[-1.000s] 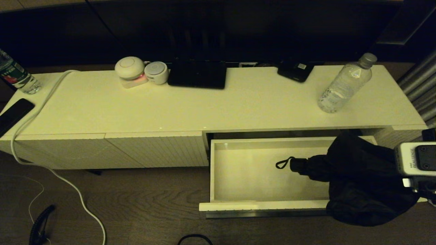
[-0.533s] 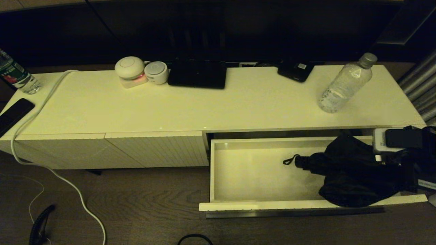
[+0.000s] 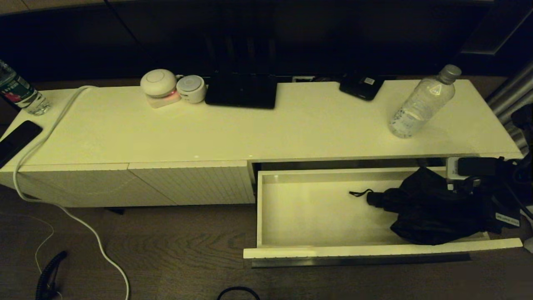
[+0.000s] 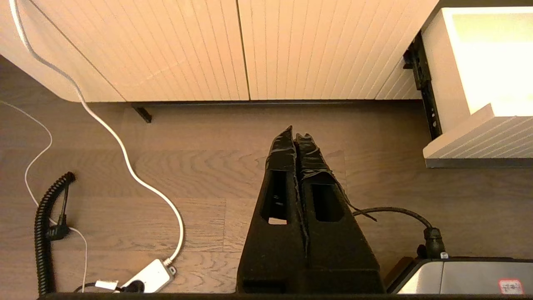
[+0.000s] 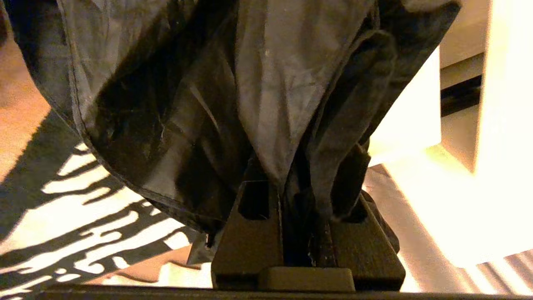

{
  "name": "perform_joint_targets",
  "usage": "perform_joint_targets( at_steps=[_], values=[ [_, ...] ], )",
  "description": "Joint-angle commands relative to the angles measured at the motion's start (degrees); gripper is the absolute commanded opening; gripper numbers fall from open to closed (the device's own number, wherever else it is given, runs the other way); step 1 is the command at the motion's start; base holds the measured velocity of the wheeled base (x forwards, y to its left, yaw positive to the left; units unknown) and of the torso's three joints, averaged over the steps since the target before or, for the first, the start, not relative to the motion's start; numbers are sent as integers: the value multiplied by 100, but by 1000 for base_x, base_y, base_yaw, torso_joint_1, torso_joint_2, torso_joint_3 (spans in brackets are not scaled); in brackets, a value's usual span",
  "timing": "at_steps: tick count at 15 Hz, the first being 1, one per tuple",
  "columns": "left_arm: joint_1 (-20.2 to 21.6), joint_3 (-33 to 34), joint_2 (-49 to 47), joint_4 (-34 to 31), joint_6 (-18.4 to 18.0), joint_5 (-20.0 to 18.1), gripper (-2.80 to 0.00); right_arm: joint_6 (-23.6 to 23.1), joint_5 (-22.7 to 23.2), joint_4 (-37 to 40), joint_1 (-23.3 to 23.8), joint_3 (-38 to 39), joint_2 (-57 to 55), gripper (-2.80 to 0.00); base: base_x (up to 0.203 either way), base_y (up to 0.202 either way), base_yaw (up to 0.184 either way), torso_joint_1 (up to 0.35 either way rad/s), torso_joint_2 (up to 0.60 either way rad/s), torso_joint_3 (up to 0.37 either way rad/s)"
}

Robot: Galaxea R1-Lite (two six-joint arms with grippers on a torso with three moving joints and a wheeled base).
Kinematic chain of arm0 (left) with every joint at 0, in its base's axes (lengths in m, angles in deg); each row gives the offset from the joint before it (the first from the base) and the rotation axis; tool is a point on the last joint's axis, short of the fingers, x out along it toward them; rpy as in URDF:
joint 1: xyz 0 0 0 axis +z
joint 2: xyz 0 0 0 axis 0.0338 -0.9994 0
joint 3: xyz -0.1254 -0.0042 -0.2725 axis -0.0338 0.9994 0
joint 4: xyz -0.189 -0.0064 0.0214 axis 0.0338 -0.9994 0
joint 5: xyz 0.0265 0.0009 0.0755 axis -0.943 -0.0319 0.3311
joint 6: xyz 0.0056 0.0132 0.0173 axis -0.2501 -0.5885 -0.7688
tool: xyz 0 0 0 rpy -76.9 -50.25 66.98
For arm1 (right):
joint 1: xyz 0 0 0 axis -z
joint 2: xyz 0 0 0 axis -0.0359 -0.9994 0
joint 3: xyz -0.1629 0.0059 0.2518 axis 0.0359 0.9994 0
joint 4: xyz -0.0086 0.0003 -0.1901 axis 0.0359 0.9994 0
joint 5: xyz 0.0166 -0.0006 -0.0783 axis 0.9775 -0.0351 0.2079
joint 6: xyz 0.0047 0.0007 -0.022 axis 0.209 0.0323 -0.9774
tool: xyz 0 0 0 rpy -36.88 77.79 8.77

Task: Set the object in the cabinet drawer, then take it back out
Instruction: Put the umbrella in the drawer

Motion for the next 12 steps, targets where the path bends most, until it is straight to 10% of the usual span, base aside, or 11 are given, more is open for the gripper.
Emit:
perform_joint_targets(
  at_steps=[1, 7, 8, 12],
  values=[
    [0, 0, 9, 4, 2, 1, -280, -32, 34, 17, 26, -6, -97, -280, 0, 0, 0, 0, 0, 0],
    [0, 7, 9, 7, 2, 1, -280, 88, 180, -292, -34, -40, -194, -280, 0, 0, 0, 0, 0, 0],
    [0, 9, 9, 4, 2, 1, -280, 123, 204, -374, -44, -45, -224, 0, 0, 0, 0, 0, 0, 0],
    [0, 1, 9, 4, 2, 1, -280, 118, 210, -612, -42, 26, -367, 0, 0, 0, 0, 0, 0, 0]
  ],
)
